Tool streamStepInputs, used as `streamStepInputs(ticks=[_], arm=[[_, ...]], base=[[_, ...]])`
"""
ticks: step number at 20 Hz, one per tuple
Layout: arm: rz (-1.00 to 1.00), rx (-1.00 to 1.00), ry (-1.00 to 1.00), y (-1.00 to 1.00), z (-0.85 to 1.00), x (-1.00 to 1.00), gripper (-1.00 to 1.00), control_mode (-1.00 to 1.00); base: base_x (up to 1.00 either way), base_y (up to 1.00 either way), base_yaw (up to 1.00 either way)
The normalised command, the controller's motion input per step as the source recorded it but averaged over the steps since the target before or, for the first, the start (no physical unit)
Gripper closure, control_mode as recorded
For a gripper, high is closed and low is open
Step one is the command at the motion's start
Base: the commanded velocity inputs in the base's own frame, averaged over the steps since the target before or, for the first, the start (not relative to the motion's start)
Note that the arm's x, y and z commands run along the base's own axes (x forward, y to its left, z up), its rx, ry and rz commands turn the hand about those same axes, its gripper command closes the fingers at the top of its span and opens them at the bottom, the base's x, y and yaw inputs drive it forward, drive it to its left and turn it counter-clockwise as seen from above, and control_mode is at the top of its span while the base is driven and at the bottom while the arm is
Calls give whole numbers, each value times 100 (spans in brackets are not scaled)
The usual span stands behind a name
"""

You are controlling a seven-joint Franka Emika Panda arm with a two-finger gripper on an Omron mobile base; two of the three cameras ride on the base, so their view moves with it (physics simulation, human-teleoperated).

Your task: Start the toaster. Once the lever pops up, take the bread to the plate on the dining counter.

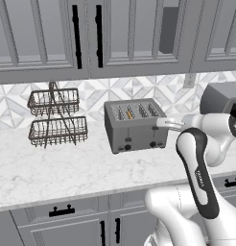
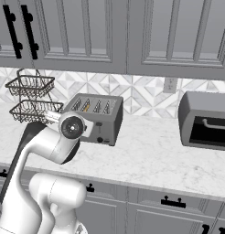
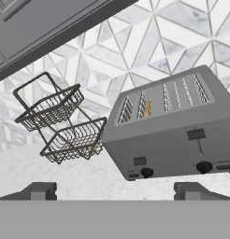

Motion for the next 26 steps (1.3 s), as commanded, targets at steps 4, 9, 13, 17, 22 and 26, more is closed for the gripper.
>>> streamStepInputs(ticks=[4, 9, 13, 17, 22, 26], arm=[[0, 0, 0, 0, 0, 0, -100, -100], [0, 0, 0, 0, 0, 0, -100, -100], [0, 0, 0, 0, 0, 0, -100, -100], [0, 0, 0, 0, 0, 0, -100, -100], [0, 0, 0, 0, 0, 0, -100, -100], [0, 0, 0, 0, 0, 0, -100, -100]], base=[[0, 0, 0], [0, 0, 0], [0, 0, 0], [0, 0, 0], [0, 0, 0], [0, 0, 0]])
